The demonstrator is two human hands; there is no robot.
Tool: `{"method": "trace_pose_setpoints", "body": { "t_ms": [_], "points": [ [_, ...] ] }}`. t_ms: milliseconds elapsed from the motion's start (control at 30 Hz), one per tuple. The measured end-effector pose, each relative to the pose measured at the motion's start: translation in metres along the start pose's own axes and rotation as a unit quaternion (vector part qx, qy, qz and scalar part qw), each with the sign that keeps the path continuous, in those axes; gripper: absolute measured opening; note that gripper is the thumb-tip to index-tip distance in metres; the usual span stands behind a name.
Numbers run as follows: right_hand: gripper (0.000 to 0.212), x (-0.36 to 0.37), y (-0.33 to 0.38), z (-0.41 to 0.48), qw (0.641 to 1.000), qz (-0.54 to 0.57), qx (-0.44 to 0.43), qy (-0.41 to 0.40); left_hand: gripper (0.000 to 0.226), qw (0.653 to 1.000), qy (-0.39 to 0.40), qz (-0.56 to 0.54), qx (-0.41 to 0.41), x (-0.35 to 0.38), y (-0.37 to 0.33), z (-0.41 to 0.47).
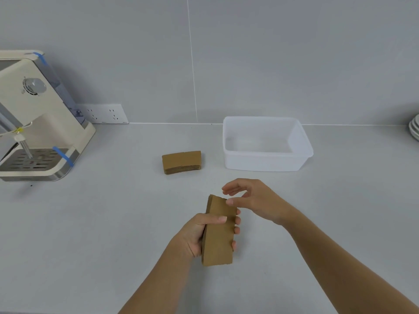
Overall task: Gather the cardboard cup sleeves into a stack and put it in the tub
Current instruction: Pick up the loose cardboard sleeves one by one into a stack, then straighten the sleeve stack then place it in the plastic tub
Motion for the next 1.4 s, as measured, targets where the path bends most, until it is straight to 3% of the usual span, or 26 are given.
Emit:
{"method": "trace_pose_setpoints", "body": {
  "t_ms": [333,533,667,767,900,1167,1400],
  "points": [
    [0.014,0.005,-0.016,0.005,0.993,0.078,0.053,0.069,0.061,0.998,0.035,0.034,-0.039,0.014,0.005,0.007],
    [0.017,-0.021,-0.014,0.019,0.989,0.134,0.059,-0.001,0.079,0.999,-0.038,-0.002,-0.005,0.002,-0.021,0.009],
    [0.019,-0.042,-0.013,0.032,0.98,0.177,0.062,-0.069,0.084,0.982,-0.102,-0.14,0.069,-0.024,-0.048,0.006],
    [0.016,-0.052,-0.017,0.042,0.966,0.217,0.078,-0.117,0.077,0.965,-0.159,-0.174,0.114,-0.04,-0.053,0.0],
    [0.014,-0.056,-0.028,0.05,0.949,0.253,0.107,-0.157,0.076,0.959,-0.198,-0.102,0.173,-0.046,-0.056,-0.007],
    [0.014,-0.046,-0.041,0.056,0.944,0.263,0.13,-0.148,0.028,0.91,-0.329,-0.008,0.251,-0.053,-0.063,-0.018],
    [0.013,-0.028,-0.054,0.055,0.943,0.264,0.153,-0.135,0.018,0.853,-0.44,-0.022,0.282,-0.072,-0.056,-0.034]
  ]
}}
Point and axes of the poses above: each hand's wrist, its own z-axis towards the middle knuckle, its own x-axis out of the palm, y = z × x, the point moved 10 cm from there along z, towards the middle knuckle, and after that the axes turned 13 degrees about -y, right-handed, at the moved point
